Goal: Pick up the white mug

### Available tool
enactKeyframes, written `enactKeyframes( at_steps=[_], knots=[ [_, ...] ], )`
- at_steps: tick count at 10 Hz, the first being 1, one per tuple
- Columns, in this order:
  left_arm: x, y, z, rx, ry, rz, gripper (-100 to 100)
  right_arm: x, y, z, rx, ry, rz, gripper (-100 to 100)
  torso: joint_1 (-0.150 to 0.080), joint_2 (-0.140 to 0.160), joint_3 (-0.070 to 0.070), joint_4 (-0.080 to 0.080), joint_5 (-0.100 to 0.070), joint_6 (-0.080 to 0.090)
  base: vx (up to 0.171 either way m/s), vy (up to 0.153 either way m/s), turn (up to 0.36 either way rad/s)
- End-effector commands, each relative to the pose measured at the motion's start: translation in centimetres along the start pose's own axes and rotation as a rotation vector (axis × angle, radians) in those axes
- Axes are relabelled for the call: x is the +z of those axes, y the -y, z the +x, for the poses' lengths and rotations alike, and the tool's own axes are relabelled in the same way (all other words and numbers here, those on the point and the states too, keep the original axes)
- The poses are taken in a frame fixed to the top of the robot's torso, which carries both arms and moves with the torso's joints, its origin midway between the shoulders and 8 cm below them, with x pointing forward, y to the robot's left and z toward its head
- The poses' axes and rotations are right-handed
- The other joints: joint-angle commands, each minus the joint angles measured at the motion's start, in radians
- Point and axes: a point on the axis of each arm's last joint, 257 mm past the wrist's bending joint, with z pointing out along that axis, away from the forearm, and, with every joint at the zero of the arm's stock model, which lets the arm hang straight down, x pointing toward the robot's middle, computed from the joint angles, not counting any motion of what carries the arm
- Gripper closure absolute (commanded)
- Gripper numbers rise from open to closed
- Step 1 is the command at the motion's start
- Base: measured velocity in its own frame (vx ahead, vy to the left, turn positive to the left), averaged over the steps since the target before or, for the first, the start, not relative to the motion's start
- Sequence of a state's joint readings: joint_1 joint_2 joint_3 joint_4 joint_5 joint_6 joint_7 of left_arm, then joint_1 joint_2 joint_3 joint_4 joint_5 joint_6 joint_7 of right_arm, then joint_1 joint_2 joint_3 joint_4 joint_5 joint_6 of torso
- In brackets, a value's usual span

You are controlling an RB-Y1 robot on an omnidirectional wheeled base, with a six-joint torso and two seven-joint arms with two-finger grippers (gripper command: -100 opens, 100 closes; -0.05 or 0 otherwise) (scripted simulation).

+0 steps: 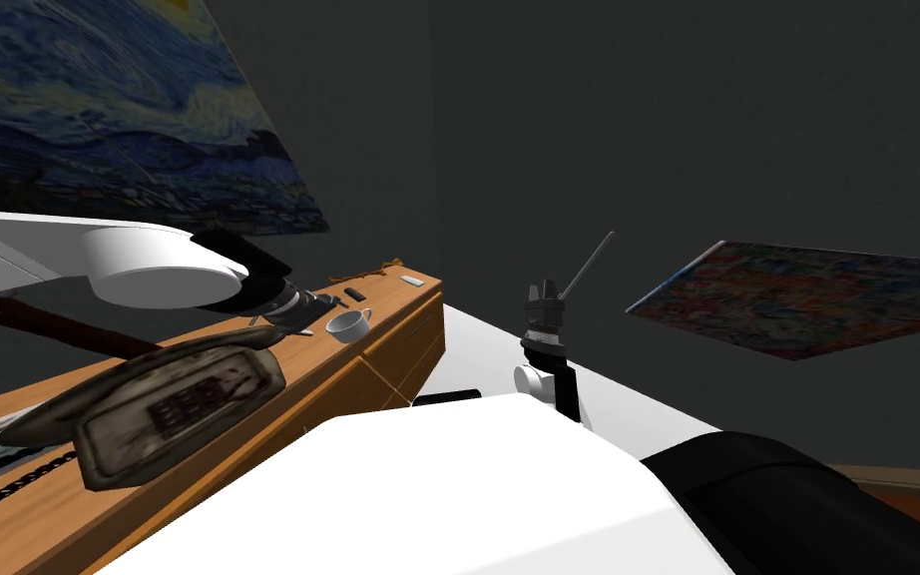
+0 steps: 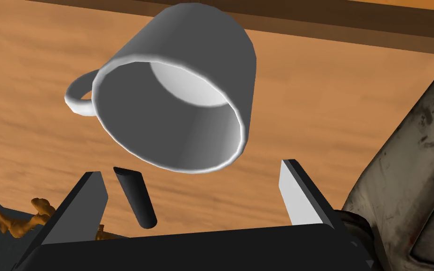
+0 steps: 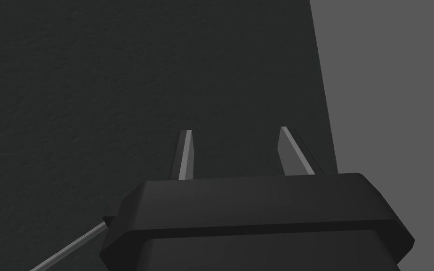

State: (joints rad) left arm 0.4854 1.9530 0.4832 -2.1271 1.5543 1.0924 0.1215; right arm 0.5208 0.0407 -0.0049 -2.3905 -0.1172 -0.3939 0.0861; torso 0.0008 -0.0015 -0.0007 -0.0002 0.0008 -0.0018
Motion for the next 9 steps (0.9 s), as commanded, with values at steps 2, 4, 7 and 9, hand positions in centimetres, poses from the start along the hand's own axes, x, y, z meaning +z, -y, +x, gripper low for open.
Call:
enactKeyframes(
  at_steps=[2,4,7,9],
  knots=[
    [-0.2,-2.3,0.6,-0.023,-0.014,-0.126,-100,0.0,0.0,0.0,0.000,0.000,0.000,0,0.000,0.000,0.000,0.000,0.000,0.000,0.012,0.009,-0.126],
    [0.0,-4.1,1.2,-0.033,-0.030,-0.200,-100,0.0,0.0,0.0,0.000,0.000,0.000,0,0.000,0.000,0.000,0.000,0.000,0.000,0.010,0.008,-0.072],
    [0.9,-4.5,0.7,-0.038,-0.023,-0.183,-100,0.0,0.0,0.0,0.000,0.000,0.000,0,0.000,0.001,0.001,0.000,0.000,0.000,0.001,-0.005,-0.023],
    [2.2,-5.8,0.1,-0.048,-0.020,-0.187,-100,0.0,0.0,0.0,0.000,0.000,0.000,0,-0.002,0.001,0.000,0.000,0.000,0.000,0.005,-0.036,-0.073]
  ],
)
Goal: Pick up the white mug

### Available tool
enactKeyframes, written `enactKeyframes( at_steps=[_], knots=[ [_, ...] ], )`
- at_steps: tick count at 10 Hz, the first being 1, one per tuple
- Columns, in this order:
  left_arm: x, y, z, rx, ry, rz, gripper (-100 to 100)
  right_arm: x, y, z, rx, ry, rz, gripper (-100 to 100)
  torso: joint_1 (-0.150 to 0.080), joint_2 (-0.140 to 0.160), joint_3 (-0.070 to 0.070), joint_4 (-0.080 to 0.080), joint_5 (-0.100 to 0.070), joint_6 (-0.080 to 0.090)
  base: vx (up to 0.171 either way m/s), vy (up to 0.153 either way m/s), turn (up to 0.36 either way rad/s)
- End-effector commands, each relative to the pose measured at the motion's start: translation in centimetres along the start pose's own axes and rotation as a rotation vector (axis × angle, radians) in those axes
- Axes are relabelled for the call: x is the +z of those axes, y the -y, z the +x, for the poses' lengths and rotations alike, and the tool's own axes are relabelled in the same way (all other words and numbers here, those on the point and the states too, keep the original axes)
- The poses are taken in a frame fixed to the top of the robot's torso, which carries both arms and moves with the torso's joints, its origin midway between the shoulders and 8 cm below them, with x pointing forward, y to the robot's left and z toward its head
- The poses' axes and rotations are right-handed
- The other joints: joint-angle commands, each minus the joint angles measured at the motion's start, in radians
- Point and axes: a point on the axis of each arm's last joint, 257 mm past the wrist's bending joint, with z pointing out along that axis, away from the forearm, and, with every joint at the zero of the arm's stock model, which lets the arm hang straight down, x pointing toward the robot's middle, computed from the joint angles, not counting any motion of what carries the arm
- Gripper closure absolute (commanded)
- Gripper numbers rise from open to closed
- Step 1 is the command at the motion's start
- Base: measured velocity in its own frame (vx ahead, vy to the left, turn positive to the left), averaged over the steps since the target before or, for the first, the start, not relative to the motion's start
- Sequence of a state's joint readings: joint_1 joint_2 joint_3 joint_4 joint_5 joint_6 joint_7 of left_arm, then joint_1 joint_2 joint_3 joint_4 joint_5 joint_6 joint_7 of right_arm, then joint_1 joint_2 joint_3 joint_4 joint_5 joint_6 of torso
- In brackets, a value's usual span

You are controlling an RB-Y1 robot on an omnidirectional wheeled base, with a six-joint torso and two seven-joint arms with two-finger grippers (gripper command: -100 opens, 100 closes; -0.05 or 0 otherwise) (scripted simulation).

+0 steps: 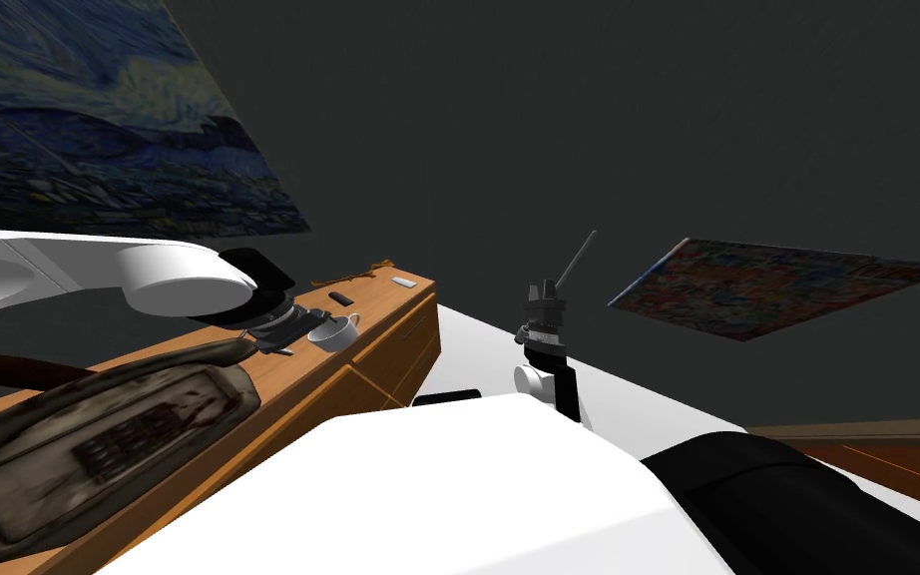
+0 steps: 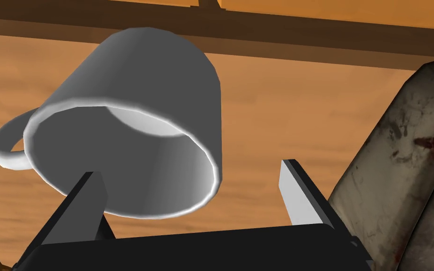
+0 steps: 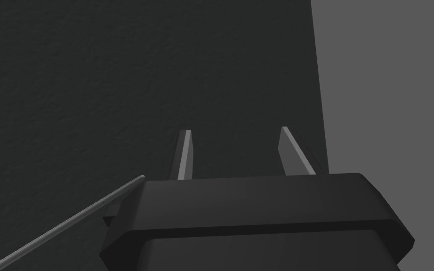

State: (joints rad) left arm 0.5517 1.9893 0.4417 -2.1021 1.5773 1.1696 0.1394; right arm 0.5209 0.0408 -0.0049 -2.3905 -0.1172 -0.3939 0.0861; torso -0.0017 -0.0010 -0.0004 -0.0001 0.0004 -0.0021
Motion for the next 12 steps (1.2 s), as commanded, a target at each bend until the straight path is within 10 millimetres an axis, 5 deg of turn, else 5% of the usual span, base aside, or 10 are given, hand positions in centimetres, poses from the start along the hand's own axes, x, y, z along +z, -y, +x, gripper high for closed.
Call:
enactKeyframes(
  at_steps=[1,2,6,7,8,11,12],
  knots=[
    [0.0,0.0,0.0,0.000,0.000,0.000,-100,0.0,0.0,0.0,0.000,0.000,0.000,0,0.000,0.000,0.000,0.000,0.000,0.000,0.002,-0.016,-0.009],
    [0.1,0.0,0.0,0.000,0.000,0.003,100,0.0,0.0,0.0,0.000,0.000,0.000,0,0.001,0.000,0.000,0.000,0.000,0.000,0.000,0.000,0.000],
    [0.1,0.0,0.0,0.001,0.000,0.002,100,0.0,0.0,0.0,0.000,0.000,0.000,0,0.002,0.000,0.000,0.000,0.001,0.000,-0.001,0.000,0.000],
    [0.1,0.0,0.0,0.001,0.000,0.002,0,0.0,0.0,0.0,0.000,0.000,0.000,0,0.002,0.000,0.000,0.000,0.001,0.000,0.000,0.000,0.000],
    [-1.1,0.9,0.5,0.007,-0.002,0.006,100,0.0,0.0,0.0,0.000,0.000,0.000,0,0.002,0.000,0.000,0.000,0.001,0.000,0.001,0.022,0.111],
    [-1.7,1.2,0.7,0.013,-0.003,0.009,100,0.0,0.0,0.0,0.000,0.000,0.000,0,0.004,0.001,0.001,0.001,0.000,-0.001,-0.001,0.027,0.036],
    [-1.8,1.2,0.7,0.014,-0.003,0.008,0,0.0,0.0,0.0,0.000,0.000,0.000,0,0.003,0.000,0.000,0.000,0.001,-0.001,0.000,0.000,0.000]
  ],
)
